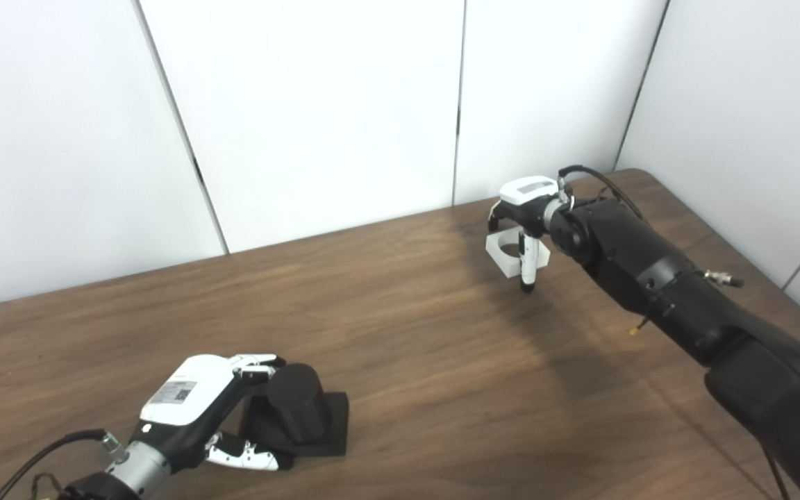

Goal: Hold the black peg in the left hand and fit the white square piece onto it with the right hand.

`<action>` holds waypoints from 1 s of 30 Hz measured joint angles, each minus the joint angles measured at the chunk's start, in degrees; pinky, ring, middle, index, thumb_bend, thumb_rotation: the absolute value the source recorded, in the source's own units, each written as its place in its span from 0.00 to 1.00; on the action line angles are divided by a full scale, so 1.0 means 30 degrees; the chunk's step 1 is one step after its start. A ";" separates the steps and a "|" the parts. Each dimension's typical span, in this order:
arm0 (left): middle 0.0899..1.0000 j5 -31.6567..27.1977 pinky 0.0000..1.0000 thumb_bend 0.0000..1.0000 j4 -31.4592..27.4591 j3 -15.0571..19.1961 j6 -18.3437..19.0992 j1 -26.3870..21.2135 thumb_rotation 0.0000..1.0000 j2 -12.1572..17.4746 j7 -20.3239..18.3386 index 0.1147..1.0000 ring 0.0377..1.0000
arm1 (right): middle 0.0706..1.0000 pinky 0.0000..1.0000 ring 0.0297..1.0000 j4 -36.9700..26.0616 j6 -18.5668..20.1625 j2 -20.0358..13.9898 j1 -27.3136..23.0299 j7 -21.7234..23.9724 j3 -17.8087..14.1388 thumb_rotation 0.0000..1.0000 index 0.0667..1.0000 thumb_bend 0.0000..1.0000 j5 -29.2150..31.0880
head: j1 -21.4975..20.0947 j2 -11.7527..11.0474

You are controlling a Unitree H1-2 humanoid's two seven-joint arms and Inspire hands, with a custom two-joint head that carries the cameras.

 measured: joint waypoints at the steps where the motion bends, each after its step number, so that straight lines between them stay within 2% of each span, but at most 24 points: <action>1: 0.84 -0.0014 0.80 0.52 0.0000 0.0001 0.0001 0.0004 0.06 0.0000 0.0000 0.42 0.84 | 0.87 0.69 0.85 -0.0003 0.0002 -0.0024 0.0010 0.0000 -0.0002 0.12 0.76 0.78 0.0020 | 0.0000 0.0029; 21: 0.83 -0.0100 0.78 0.52 -0.0084 0.0014 -0.0010 0.0020 0.06 0.0010 -0.0125 0.42 0.84 | 0.85 0.68 0.83 -0.0217 0.0034 -0.0543 0.0286 0.0021 -0.0072 0.16 0.73 0.78 0.0079 | -0.0146 0.0322; 25: 0.84 -0.0114 0.79 0.52 -0.0084 0.0028 -0.0007 0.0021 0.06 0.0010 -0.0168 0.42 0.85 | 0.82 0.68 0.82 -0.0267 0.0034 -0.0725 0.0328 0.0071 -0.0010 0.17 0.68 0.77 0.0077 | -0.0146 0.0322; 27: 0.83 -0.0117 0.79 0.52 -0.0084 0.0038 -0.0009 0.0021 0.06 0.0010 -0.0176 0.42 0.84 | 0.81 0.69 0.82 -0.0261 0.0035 -0.0754 0.0338 0.0058 -0.0025 0.15 0.61 0.77 0.0076 | -0.0146 0.0322; 28: 0.83 -0.0119 0.78 0.52 -0.0084 0.0047 -0.0012 0.0020 0.06 0.0009 -0.0174 0.42 0.84 | 0.81 0.69 0.81 -0.0252 0.0034 -0.0752 0.0353 -0.0018 -0.0053 0.15 0.54 0.65 0.0080 | -0.0146 0.0322; 29: 0.83 -0.0120 0.78 0.52 -0.0084 0.0051 -0.0026 0.0018 0.06 0.0010 -0.0175 0.42 0.84 | 0.81 0.69 0.82 -0.0249 0.0033 -0.0751 0.0389 -0.0112 -0.0112 0.14 0.49 0.57 0.0121 | -0.0146 0.0322; 30: 0.83 -0.0126 0.78 0.52 -0.0083 0.0064 -0.0048 0.0027 0.06 0.0010 -0.0174 0.42 0.84 | 0.81 0.69 0.81 -0.0250 0.0032 -0.0751 0.0432 -0.0130 -0.0209 0.14 0.47 0.55 0.0208 | -0.0146 0.0322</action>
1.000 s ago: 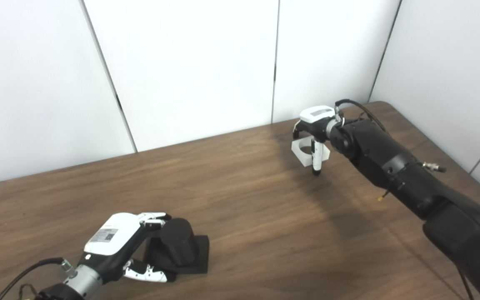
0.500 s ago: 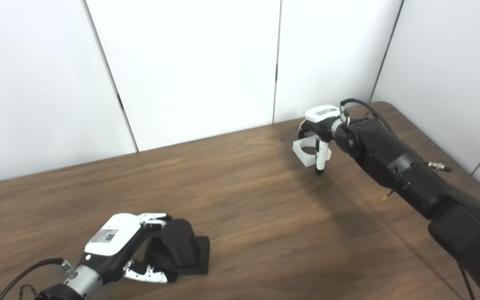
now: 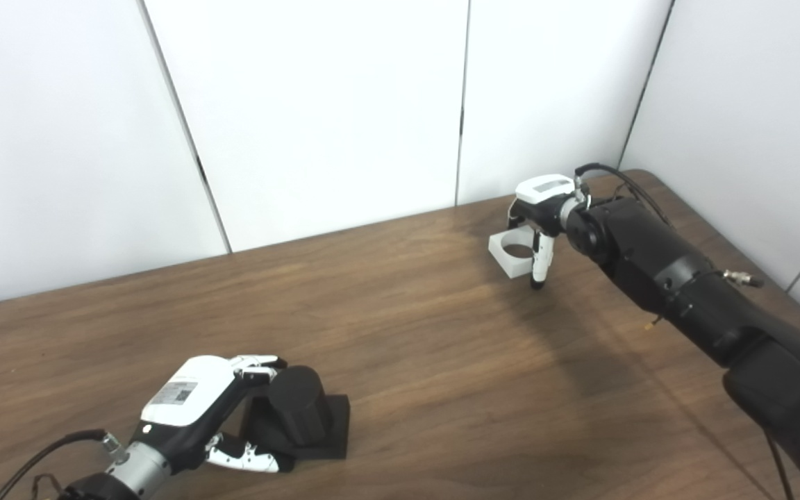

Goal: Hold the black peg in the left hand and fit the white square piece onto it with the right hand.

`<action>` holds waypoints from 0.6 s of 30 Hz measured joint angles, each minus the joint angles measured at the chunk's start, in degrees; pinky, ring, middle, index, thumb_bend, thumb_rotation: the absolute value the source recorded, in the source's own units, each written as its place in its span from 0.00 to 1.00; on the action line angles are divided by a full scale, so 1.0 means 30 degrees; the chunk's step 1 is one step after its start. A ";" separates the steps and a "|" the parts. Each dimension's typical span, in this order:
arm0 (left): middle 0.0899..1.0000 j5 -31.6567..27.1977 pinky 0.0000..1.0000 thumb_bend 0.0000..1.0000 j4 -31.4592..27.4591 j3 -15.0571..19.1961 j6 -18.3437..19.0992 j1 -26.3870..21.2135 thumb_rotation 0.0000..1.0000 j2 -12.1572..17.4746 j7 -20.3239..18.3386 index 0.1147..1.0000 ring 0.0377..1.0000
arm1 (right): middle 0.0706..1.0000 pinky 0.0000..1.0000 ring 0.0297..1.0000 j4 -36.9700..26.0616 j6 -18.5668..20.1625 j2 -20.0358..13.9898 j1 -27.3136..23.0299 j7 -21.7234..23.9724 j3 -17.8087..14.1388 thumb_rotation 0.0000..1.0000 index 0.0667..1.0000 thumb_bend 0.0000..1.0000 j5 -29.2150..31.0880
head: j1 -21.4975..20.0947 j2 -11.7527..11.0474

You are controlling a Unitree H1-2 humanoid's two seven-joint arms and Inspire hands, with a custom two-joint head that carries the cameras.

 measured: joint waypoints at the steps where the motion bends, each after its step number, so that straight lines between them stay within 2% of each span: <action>1: 0.83 -0.0006 0.78 0.52 0.0001 0.0021 -0.0015 0.0005 0.06 0.0001 0.0000 0.42 0.84 | 0.81 0.69 0.81 0.0000 -0.0007 0.0000 0.0027 -0.0013 -0.0054 0.14 0.46 0.54 0.0081 | 0.0000 0.0000; 8: 0.84 -0.0036 0.79 0.52 -0.0005 0.0063 -0.0029 0.0025 0.06 0.0030 -0.0050 0.42 0.85 | 0.77 0.67 0.78 0.0059 -0.0163 -0.0034 0.0090 -0.0509 -0.0012 0.14 0.45 0.52 0.0118 | 0.0058 0.0175; 18: 0.83 -0.0052 0.78 0.52 -0.0009 0.0100 -0.0029 0.0030 0.06 0.0031 -0.0115 0.42 0.84 | 0.76 0.67 0.76 0.0088 -0.0740 -0.0102 0.0304 -0.1200 -0.0147 0.14 0.45 0.52 0.0211 | 0.0088 0.0234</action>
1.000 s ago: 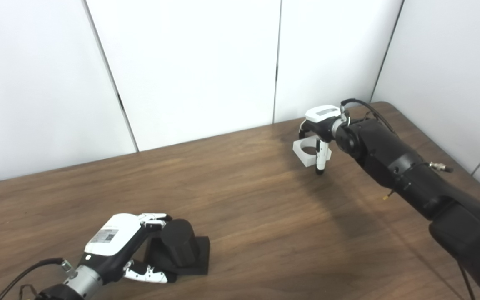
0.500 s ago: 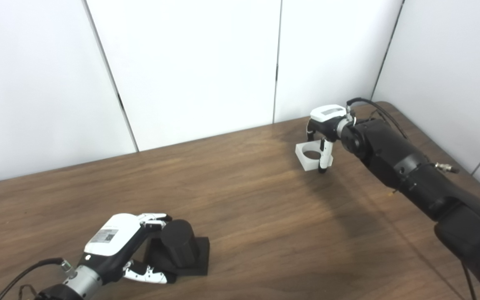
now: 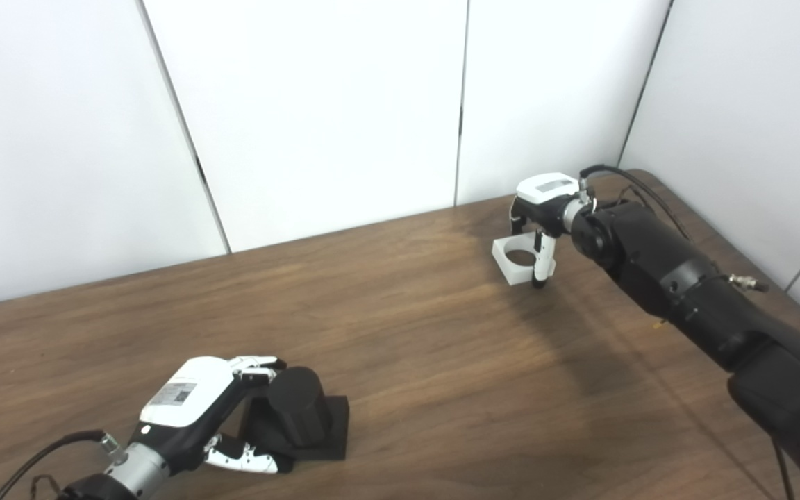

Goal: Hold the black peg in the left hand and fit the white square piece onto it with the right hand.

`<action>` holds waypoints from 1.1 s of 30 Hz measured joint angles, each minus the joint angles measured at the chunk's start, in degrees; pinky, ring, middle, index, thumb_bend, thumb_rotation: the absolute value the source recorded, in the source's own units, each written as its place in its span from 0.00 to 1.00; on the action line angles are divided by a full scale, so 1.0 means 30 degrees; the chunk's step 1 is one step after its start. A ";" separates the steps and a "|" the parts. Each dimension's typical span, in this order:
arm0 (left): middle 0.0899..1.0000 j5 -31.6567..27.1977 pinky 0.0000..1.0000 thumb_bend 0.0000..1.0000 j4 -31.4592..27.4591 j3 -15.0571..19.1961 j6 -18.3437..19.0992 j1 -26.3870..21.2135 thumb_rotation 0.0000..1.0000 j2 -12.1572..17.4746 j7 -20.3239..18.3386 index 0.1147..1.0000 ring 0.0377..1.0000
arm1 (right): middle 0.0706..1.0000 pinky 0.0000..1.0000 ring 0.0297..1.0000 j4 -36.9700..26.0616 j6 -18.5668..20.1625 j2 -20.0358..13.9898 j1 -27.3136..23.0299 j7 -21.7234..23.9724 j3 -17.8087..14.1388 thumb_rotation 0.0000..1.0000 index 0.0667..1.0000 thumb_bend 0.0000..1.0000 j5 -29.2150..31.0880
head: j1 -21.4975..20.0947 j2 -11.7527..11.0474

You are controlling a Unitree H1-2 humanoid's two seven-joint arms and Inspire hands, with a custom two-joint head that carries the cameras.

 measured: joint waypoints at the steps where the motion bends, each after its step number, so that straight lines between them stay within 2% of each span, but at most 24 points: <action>1: 0.83 0.0000 0.78 0.52 0.0001 0.0002 -0.0012 0.0001 0.06 0.0000 0.0000 0.42 0.84 | 0.76 0.67 0.76 0.0000 -0.0005 0.0000 0.0013 -0.0029 -0.0013 0.14 0.45 0.52 0.0006 | 0.0000 0.0000; 7: 0.83 0.0003 0.78 0.52 0.0002 0.0042 -0.0157 0.0011 0.06 0.0013 0.0000 0.42 0.84 | 0.75 0.67 0.77 -0.0241 -0.0173 0.0000 0.0440 -0.0486 -0.0685 0.13 0.44 0.52 0.0580 | 0.0088 0.0059; 16: 0.83 0.0004 0.79 0.52 0.0002 0.0104 -0.0109 -0.0008 0.06 0.0016 -0.0165 0.42 0.85 | 0.75 0.65 0.78 -0.3267 -0.0037 0.0020 0.1291 0.0694 -0.1099 0.13 0.44 0.52 0.1450 | 0.1023 0.0293; 21: 0.84 0.0015 0.80 0.52 0.0002 0.0079 0.0235 -0.0080 0.06 -0.0085 -0.0279 0.42 0.85 | 0.73 0.65 0.77 -0.4608 -0.0157 0.0010 0.1301 0.0782 -0.1569 0.13 0.44 0.52 0.1764 | 0.1816 0.0439; 26: 0.85 0.0087 0.82 0.52 0.0001 0.0058 0.0460 -0.0157 0.06 -0.0234 -0.0471 0.42 0.86 | 0.73 0.65 0.76 -0.5839 -0.0789 -0.0058 0.1338 0.0886 -0.1656 0.13 0.44 0.52 0.2091 | 0.4475 0.0907; 30: 0.85 0.0244 0.83 0.52 0.0003 -0.0065 0.0820 -0.0264 0.06 -0.0508 -0.0548 0.42 0.87 | 0.73 0.65 0.76 -0.6120 -0.1292 -0.0158 0.1338 0.0940 -0.1769 0.13 0.44 0.52 0.2344 | 0.5508 0.1055; 32: 0.85 0.0274 0.83 0.52 0.0008 -0.0092 0.1005 -0.0275 0.06 -0.0642 -0.0558 0.42 0.87 | 0.72 0.66 0.75 -0.6319 -0.1633 -0.0164 0.1339 0.0962 -0.1837 0.13 0.44 0.52 0.2661 | 0.6469 0.1171; 33: 0.85 0.0307 0.83 0.52 0.0011 -0.0127 0.1053 -0.0306 0.07 -0.0676 -0.0567 0.42 0.88 | 0.72 0.66 0.75 -0.6531 -0.1806 -0.0164 0.1339 0.1011 -0.1844 0.13 0.44 0.52 0.2738 | 0.6475 0.1172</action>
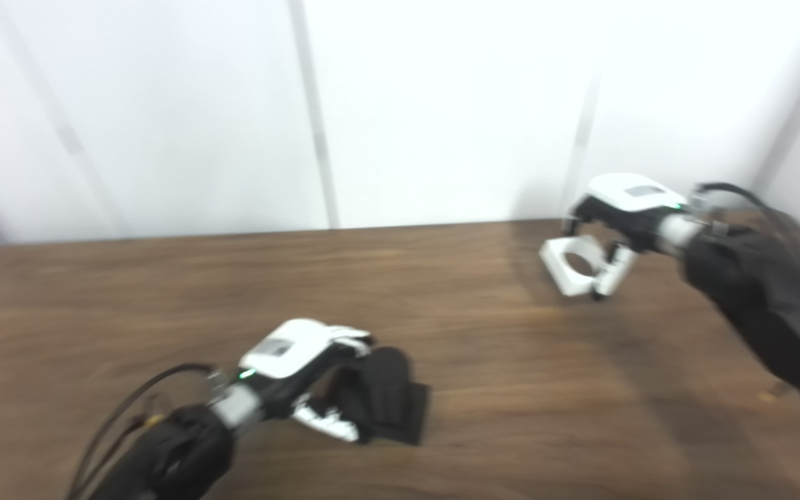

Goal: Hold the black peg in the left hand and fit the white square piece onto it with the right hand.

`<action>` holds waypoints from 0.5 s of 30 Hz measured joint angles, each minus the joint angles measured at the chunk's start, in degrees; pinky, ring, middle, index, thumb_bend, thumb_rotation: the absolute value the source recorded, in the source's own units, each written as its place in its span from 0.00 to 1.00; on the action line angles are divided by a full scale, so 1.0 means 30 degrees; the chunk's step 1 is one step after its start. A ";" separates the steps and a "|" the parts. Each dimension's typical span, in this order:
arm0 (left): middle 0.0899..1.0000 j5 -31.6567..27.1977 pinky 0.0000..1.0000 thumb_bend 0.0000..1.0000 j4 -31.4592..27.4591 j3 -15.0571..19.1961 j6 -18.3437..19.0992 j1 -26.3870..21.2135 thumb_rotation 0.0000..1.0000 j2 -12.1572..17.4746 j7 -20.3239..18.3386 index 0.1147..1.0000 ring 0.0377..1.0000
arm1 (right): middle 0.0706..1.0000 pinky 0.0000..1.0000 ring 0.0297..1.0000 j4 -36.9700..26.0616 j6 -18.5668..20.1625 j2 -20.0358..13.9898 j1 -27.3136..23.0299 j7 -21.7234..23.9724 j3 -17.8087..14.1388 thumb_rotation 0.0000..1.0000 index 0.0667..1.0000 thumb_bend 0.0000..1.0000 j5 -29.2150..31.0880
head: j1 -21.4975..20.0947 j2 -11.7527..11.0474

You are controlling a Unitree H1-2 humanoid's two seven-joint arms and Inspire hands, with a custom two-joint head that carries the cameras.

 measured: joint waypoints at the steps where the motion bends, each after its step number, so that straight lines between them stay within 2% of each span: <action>1: 0.85 0.0063 0.83 0.52 0.0012 -0.0058 0.0046 -0.0066 0.07 -0.0023 -0.0038 0.42 0.87 | 0.72 0.66 0.75 -0.0139 -0.0202 0.0000 -0.0002 0.0057 -0.0014 0.13 0.44 0.52 0.0046 | 0.0348 0.0058; 4: 0.85 0.0260 0.80 0.52 0.0021 -0.0207 0.0261 -0.0242 0.07 -0.0135 -0.0117 0.42 0.86 | 0.72 0.66 0.75 -0.0732 -0.0484 0.0006 0.0024 0.0348 -0.0027 0.13 0.44 0.52 0.0198 | 0.0936 0.0117; 10: 0.86 0.0607 0.81 0.52 0.0020 -0.0357 0.0696 -0.0394 0.07 -0.0391 -0.0119 0.42 0.87 | 0.72 0.68 0.75 -0.2462 -0.0493 0.0047 0.0052 0.1157 -0.0244 0.13 0.44 0.52 0.0695 | 0.0996 0.0146; 15: 0.86 0.0653 0.82 0.52 0.0022 -0.0360 0.0797 -0.0397 0.07 -0.0514 -0.0119 0.42 0.87 | 0.71 0.64 0.72 -0.3629 -0.0611 0.0264 0.0049 0.1626 -0.0246 0.13 0.44 0.52 0.0987 | 0.0938 0.0146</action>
